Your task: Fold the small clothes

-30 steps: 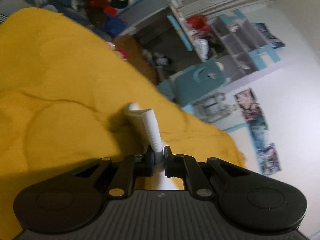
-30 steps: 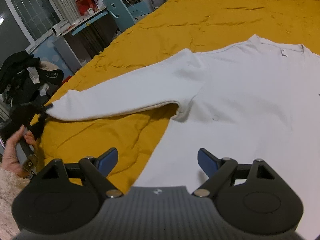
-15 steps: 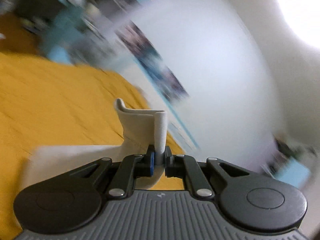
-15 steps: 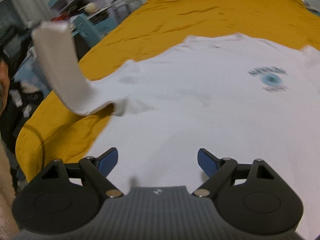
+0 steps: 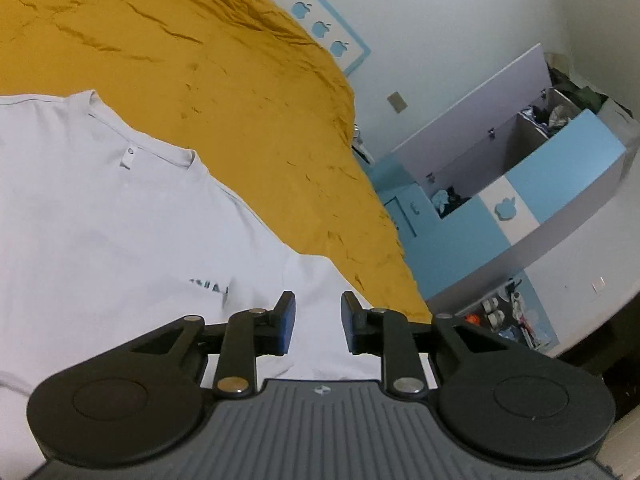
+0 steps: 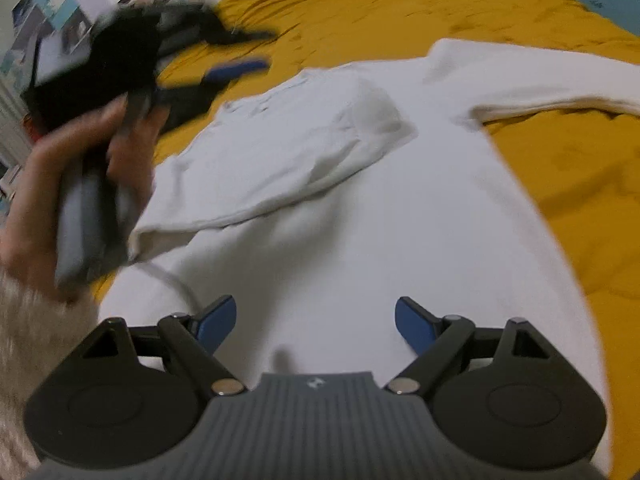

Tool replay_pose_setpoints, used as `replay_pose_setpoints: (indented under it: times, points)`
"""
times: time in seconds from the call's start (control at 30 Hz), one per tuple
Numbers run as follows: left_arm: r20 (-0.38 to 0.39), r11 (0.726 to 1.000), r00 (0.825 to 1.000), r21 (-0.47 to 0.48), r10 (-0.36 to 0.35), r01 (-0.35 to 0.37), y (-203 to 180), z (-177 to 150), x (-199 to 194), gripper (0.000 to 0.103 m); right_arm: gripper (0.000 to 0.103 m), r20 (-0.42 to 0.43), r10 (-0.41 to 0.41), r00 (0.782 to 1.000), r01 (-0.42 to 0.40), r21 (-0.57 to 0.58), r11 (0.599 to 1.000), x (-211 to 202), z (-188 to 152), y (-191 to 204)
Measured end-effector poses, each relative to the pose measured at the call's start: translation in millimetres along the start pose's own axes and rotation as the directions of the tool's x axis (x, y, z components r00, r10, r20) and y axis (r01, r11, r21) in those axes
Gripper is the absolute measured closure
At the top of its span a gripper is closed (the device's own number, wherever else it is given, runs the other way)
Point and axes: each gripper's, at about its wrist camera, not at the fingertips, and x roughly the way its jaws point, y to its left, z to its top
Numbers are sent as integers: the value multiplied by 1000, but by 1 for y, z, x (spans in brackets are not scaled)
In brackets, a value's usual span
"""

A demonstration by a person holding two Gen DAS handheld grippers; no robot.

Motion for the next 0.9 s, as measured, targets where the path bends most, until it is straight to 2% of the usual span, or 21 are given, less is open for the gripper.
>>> replay_pose_setpoints:
  times: [0.07, 0.13, 0.2, 0.27, 0.3, 0.4, 0.5, 0.57, 0.67, 0.7, 0.73, 0.77, 0.8, 0.9]
  points:
    - [31, 999, 998, 19, 46, -47, 9, -1, -21, 59, 20, 34, 9, 999, -10, 39, 999, -2, 12, -9]
    - [86, 992, 989, 26, 122, -125, 23, 7, -48, 59, 20, 60, 35, 998, -41, 107, 993, -2, 29, -23]
    - [146, 978, 968, 8, 204, -207, 45, 5, -79, 56, 21, 78, 72, 994, -84, 172, 981, 5, 46, -34]
    - [190, 959, 941, -25, 280, -281, 70, 4, -108, 49, 31, 94, 104, 990, -123, 222, 967, 21, 66, -38]
    - [198, 953, 932, -49, 303, -299, 76, 5, -120, 49, 33, 90, 114, 989, -133, 244, 961, 33, 75, -39]
    - [207, 939, 918, -150, 337, -310, 109, 4, -143, 49, 38, 59, 115, 992, -128, 325, 937, 77, 96, -46]
    - [218, 929, 910, -195, 353, -314, 125, 2, -153, 49, 42, 28, 72, 997, -77, 427, 901, 120, 112, -58]
    - [209, 926, 913, -220, 351, -306, 139, 1, -157, 49, 43, 28, 38, 999, -47, 486, 873, 137, 113, -63]
    - [177, 920, 920, -251, 351, -302, 152, 0, -160, 49, 44, 85, 43, 995, -81, 533, 842, 153, 115, -64]
    - [167, 916, 919, -255, 357, -310, 156, -2, -158, 49, 50, 102, 51, 993, -98, 536, 838, 157, 118, -62]
    - [161, 914, 918, -257, 362, -315, 157, -3, -155, 49, 74, 105, 57, 993, -105, 537, 837, 160, 120, -61]
    - [154, 913, 919, -257, 362, -316, 157, -6, -156, 49, 92, 91, 48, 995, -90, 545, 834, 163, 122, -60]
    - [147, 912, 920, -260, 362, -317, 158, -6, -154, 49, 103, 93, 36, 995, -82, 552, 830, 162, 124, -59]
    - [136, 910, 920, -255, 368, -326, 158, -9, -151, 49, 102, 202, 33, 979, -136, 524, 841, 141, 129, -58]
